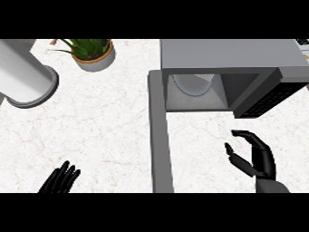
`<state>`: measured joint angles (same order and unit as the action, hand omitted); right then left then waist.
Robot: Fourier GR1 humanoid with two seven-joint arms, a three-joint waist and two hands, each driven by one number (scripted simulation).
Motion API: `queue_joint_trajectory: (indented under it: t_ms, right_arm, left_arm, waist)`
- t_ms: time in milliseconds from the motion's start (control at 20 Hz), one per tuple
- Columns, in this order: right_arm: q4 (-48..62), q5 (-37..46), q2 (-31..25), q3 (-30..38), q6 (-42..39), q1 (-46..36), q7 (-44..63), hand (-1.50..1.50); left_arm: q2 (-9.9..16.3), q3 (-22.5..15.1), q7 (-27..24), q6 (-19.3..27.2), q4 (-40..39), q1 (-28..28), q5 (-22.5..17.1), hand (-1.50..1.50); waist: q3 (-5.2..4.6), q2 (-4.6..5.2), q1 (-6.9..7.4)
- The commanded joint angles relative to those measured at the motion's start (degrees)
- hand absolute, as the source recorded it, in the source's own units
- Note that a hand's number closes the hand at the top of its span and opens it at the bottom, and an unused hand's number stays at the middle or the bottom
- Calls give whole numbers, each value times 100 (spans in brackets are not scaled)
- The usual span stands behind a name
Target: Pick up the milk, place it into the microwave and close the microwave
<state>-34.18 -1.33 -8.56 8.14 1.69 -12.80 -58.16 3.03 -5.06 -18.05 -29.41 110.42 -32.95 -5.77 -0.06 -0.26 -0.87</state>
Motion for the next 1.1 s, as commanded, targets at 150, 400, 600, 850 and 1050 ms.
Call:
queue_joint_trajectory:
  t_ms: [150, 400, 600, 850, 1050]
  right_arm:
    - [-1135, -414, -347, 127, -430, 1109, 290, -150]
    - [-1868, -998, -892, 453, -1174, 1507, 732, -150]
    - [-1916, -1112, -1177, 666, -1325, 1827, 640, -150]
    - [-1503, -1275, -1296, 877, -1663, 1591, 524, -150]
    - [-1629, -1245, -1428, 740, -1916, 1781, 589, -150]
  left_arm:
    - [-115, -687, -284, 236, -390, 462, 1249, 150]
    - [-297, -965, -92, 380, -853, 937, 1275, 150]
    - [-301, -922, 210, 1483, -1394, 1983, 1200, 150]
    - [-302, -1207, -319, 1775, -2764, 2936, 1726, 150]
    - [-211, -1840, 486, 1150, -3092, 3218, 2084, 150]
  waist:
    - [-2, 2, 14]
    - [0, 13, 41]
    - [3, 26, 26]
    - [6, 33, 54]
    - [8, 40, 0]
